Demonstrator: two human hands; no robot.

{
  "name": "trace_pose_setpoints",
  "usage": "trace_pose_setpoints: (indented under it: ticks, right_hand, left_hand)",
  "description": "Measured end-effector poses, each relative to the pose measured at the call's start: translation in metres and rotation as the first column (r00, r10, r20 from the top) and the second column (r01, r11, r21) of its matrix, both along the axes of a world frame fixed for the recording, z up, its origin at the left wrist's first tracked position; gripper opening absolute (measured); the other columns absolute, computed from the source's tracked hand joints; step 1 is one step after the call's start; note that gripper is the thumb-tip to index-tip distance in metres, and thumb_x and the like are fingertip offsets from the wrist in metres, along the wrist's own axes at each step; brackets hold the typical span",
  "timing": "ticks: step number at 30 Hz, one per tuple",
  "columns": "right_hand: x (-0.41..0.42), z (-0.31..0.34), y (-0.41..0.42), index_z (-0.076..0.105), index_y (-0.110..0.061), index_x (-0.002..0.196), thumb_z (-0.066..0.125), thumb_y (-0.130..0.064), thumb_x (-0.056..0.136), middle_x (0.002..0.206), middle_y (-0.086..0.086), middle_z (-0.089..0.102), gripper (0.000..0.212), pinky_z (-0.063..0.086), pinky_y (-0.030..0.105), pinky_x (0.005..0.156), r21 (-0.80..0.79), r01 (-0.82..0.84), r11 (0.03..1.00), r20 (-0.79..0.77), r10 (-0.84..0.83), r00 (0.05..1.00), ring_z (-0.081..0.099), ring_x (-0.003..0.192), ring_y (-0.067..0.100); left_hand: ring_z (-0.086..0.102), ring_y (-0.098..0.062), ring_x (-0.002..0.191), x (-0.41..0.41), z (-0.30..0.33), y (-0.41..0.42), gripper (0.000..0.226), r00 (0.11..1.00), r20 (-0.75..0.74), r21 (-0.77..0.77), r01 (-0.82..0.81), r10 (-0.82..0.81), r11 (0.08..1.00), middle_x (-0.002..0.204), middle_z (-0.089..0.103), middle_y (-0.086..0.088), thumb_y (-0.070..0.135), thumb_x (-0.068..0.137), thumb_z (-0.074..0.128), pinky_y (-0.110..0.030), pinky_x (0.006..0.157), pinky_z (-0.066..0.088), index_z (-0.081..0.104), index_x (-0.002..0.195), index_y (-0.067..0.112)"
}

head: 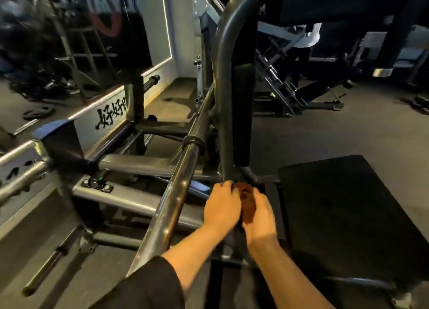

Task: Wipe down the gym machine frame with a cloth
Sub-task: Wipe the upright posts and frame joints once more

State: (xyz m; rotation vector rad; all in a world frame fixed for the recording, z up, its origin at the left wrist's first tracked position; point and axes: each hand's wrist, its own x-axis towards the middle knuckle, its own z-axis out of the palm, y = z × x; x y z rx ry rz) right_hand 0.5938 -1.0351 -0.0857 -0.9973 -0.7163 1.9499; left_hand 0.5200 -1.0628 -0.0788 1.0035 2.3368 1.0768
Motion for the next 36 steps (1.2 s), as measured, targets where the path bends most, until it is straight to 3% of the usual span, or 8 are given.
trace_pose_setpoints:
  ticks: [5, 12, 17, 21, 24, 28, 33, 36]
  right_hand:
    - [0.023, -0.006, 0.063, 0.065, -0.014, 0.115, 0.043, -0.038, 0.101, 0.105, 0.008, 0.07, 0.035, 0.052, 0.031, 0.082, 0.089, -0.135, 0.987, 0.207, 0.114, 0.972, 0.066, 0.098, 0.02]
    - [-0.016, -0.038, 0.126, 0.064, -0.015, 0.112, 0.035, -0.027, 0.105, 0.11, 0.007, 0.068, 0.033, 0.048, 0.016, 0.079, 0.225, -0.565, 0.794, 0.48, 0.415, 0.773, 0.063, 0.097, 0.012]
    - [-0.049, -0.078, 0.194, 0.06, -0.013, 0.115, 0.052, -0.005, 0.097, 0.111, 0.004, 0.06, 0.021, 0.039, 0.02, 0.088, 0.448, -0.798, 0.402, 0.798, 0.222, 0.56, 0.058, 0.108, 0.022]
    - [-0.092, -0.1, 0.234, 0.042, -0.008, 0.144, 0.046, -0.002, 0.096, 0.153, 0.006, 0.036, 0.049, 0.02, 0.017, 0.111, 0.402, -0.914, -0.052, 0.913, -0.05, 0.404, 0.03, 0.141, 0.017]
    - [-0.123, -0.126, 0.251, 0.033, -0.006, 0.149, 0.056, -0.002, 0.086, 0.159, 0.01, 0.025, 0.067, -0.002, 0.03, 0.12, 0.334, -0.846, -0.415, 0.824, -0.307, 0.476, 0.013, 0.15, 0.02]
    - [-0.154, -0.174, 0.27, 0.049, 0.004, 0.137, 0.055, -0.017, 0.078, 0.146, 0.019, 0.045, 0.063, 0.003, 0.039, 0.122, 0.239, -0.775, -0.586, 0.56, -0.569, 0.602, 0.034, 0.142, 0.028]
    - [-0.194, -0.233, 0.299, 0.049, -0.002, 0.123, 0.034, -0.013, 0.087, 0.141, 0.016, 0.04, 0.04, -0.001, 0.037, 0.122, 0.449, -0.516, -0.729, 0.181, -0.491, 0.852, 0.006, 0.15, 0.024]
    - [-0.211, -0.25, 0.305, 0.05, -0.005, 0.11, 0.025, -0.011, 0.095, 0.13, 0.016, 0.053, 0.03, 0.004, 0.039, 0.123, 0.502, -0.387, -0.773, -0.015, -0.456, 0.89, 0.018, 0.148, 0.026]
  left_hand:
    - [0.067, -0.02, 0.1, 0.032, -0.036, 0.07, 0.021, 0.595, 0.802, 0.302, -0.324, -0.054, 0.897, 0.103, 0.072, -0.004, 0.015, 0.093, 0.062, -0.026, 0.087, 0.052, 0.066, 0.113, 0.016]
    - [0.067, -0.011, 0.079, 0.002, -0.083, 0.103, 0.026, 0.565, 0.748, 0.224, -0.707, 0.347, 0.671, 0.084, 0.065, -0.007, -0.012, 0.084, 0.059, -0.019, 0.071, 0.052, 0.054, 0.101, 0.007]
    - [0.06, -0.013, 0.077, -0.04, -0.109, 0.126, 0.038, 0.583, 0.602, 0.257, -0.788, 0.546, 0.56, 0.08, 0.062, 0.004, -0.008, 0.081, 0.063, -0.019, 0.07, 0.047, 0.052, 0.082, 0.029]
    - [0.061, -0.015, 0.079, -0.067, -0.139, 0.15, 0.041, 0.52, 0.597, 0.25, -0.844, 0.61, 0.475, 0.082, 0.064, 0.004, -0.01, 0.079, 0.062, -0.028, 0.076, 0.05, 0.059, 0.085, 0.03]
    - [0.066, -0.023, 0.092, -0.097, -0.178, 0.171, 0.032, 0.499, 0.598, 0.245, -0.859, 0.627, 0.45, 0.095, 0.07, -0.005, -0.001, 0.077, 0.065, -0.041, 0.089, 0.054, 0.066, 0.105, 0.012]
    - [0.06, -0.015, 0.106, -0.143, -0.206, 0.201, 0.043, 0.556, 0.554, 0.35, -0.831, 0.62, 0.432, 0.113, 0.065, 0.001, -0.005, 0.082, 0.062, -0.031, 0.1, 0.046, 0.06, 0.122, 0.011]
    - [0.058, -0.03, 0.119, -0.201, -0.225, 0.235, 0.054, 0.85, 0.326, 0.328, -0.513, 0.415, 0.793, 0.124, 0.063, -0.015, 0.029, 0.078, 0.058, -0.037, 0.104, 0.044, 0.059, 0.125, 0.002]
    - [0.049, -0.032, 0.13, -0.208, -0.231, 0.246, 0.07, 0.944, 0.228, 0.269, -0.295, 0.237, 0.917, 0.137, 0.053, -0.02, 0.038, 0.077, 0.041, -0.038, 0.108, 0.039, 0.052, 0.133, -0.003]
